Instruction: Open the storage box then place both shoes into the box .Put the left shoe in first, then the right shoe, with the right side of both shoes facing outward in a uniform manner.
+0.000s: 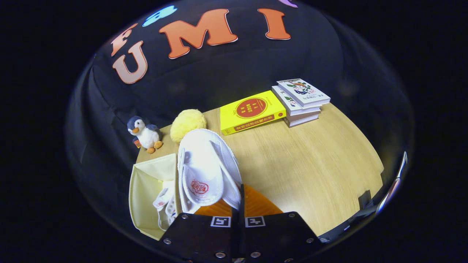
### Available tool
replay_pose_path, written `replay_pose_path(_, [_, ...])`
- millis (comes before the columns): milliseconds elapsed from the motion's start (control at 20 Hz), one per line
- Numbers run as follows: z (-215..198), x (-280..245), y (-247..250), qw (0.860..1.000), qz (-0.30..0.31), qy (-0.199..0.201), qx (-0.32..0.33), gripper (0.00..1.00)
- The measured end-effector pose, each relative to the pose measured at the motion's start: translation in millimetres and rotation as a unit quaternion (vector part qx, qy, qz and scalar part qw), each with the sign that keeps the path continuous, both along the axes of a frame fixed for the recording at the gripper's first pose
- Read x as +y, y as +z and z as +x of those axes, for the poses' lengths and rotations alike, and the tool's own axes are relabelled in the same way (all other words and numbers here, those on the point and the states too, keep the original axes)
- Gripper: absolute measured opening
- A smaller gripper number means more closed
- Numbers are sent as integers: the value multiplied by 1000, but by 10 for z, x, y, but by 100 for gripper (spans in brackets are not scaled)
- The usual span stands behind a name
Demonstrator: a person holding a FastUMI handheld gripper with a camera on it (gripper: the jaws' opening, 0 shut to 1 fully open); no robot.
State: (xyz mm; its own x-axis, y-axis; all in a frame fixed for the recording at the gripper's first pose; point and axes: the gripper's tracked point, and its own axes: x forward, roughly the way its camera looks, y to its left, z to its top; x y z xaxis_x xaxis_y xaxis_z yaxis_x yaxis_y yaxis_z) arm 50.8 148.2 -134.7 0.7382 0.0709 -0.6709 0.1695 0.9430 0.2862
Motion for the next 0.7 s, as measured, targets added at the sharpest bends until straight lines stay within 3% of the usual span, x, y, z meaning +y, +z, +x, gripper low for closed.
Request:
replay_pose_path(350, [-182, 808, 185, 1000, -2, -26, 5, 0])
replay_pose_path(700, [-211, 1161, -153, 997, -38, -57, 38, 0])
